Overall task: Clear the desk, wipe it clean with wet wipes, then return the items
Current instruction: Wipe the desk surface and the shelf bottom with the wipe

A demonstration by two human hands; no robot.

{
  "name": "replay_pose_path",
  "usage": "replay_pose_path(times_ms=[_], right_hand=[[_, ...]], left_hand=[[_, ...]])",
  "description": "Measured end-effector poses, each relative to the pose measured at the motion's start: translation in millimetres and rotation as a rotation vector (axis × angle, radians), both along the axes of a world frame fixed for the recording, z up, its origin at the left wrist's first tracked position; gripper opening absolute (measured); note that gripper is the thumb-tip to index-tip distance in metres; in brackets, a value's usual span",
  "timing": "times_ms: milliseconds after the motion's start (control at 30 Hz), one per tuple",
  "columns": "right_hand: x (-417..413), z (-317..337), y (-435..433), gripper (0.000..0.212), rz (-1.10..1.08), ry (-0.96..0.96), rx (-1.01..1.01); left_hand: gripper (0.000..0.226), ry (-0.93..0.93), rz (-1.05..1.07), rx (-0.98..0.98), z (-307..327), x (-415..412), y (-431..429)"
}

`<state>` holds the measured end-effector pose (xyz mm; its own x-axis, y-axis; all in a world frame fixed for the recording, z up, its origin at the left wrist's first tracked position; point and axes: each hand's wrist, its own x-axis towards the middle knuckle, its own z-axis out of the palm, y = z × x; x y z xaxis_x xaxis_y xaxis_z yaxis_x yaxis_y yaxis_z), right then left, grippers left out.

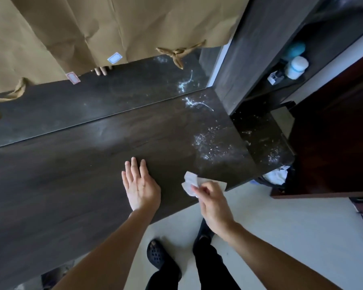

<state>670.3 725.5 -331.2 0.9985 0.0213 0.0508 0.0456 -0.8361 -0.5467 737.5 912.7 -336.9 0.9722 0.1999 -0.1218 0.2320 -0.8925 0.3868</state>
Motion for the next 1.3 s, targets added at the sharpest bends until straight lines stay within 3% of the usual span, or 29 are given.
replay_pose_path(times_ms=[67,200,267,400,467,533,633,767,867,967,1033,1100,1200,1233,1300], right_hand=[[0,-6,-29,0.041,0.138,-0.049,-0.031],[42,-8,-123,0.041,-0.076,-0.070,-0.159],[59,-6,-146,0.037,-0.083,-0.054,-0.246],[74,-12,-123,0.028,0.241,-0.082,-0.281],[92,-14,-109,0.033,0.437,-0.048,-0.233],[132,-14,-100,0.040,0.497,-0.028,-0.192],[209,-16,-81,0.047,0.254,0.038,-0.243],[283,-7,-30,0.064,-0.091,0.264,-0.236],[269,2,5,0.066,0.196,0.277,-0.231],[246,3,-16,0.061,0.512,0.244,-0.289],[263,-1,-47,0.060,0.375,0.192,-0.299],[285,-4,-63,0.065,0.092,0.181,-0.329],[292,-4,-20,0.079,-0.186,0.294,-0.293],[287,-3,4,0.079,-0.159,0.303,-0.262],[266,-5,44,0.070,0.122,0.201,-0.212]], left_hand=[[0.056,0.012,0.084,-0.003,-4,5,-13],[0.054,-0.002,0.139,0.050,-14,6,-29],[0.050,0.002,0.149,0.078,-16,7,-33],[0.050,0.010,0.170,0.122,-14,9,-37],[0.053,0.002,0.184,0.134,-14,10,-38],[0.053,-0.001,0.195,0.146,-15,10,-39],[0.053,-0.020,0.196,0.185,-16,10,-39],[0.054,-0.024,0.189,0.216,-15,10,-40],[0.055,-0.028,0.196,0.204,-13,11,-40],[0.056,-0.025,0.194,0.201,-11,12,-40],[0.056,-0.019,0.194,0.200,-10,12,-40],[0.056,-0.015,0.189,0.204,-11,12,-40],[0.055,-0.006,0.184,0.212,-12,13,-39],[0.054,0.002,0.181,0.212,-12,12,-39],[0.054,0.010,0.176,0.211,-12,12,-39]])
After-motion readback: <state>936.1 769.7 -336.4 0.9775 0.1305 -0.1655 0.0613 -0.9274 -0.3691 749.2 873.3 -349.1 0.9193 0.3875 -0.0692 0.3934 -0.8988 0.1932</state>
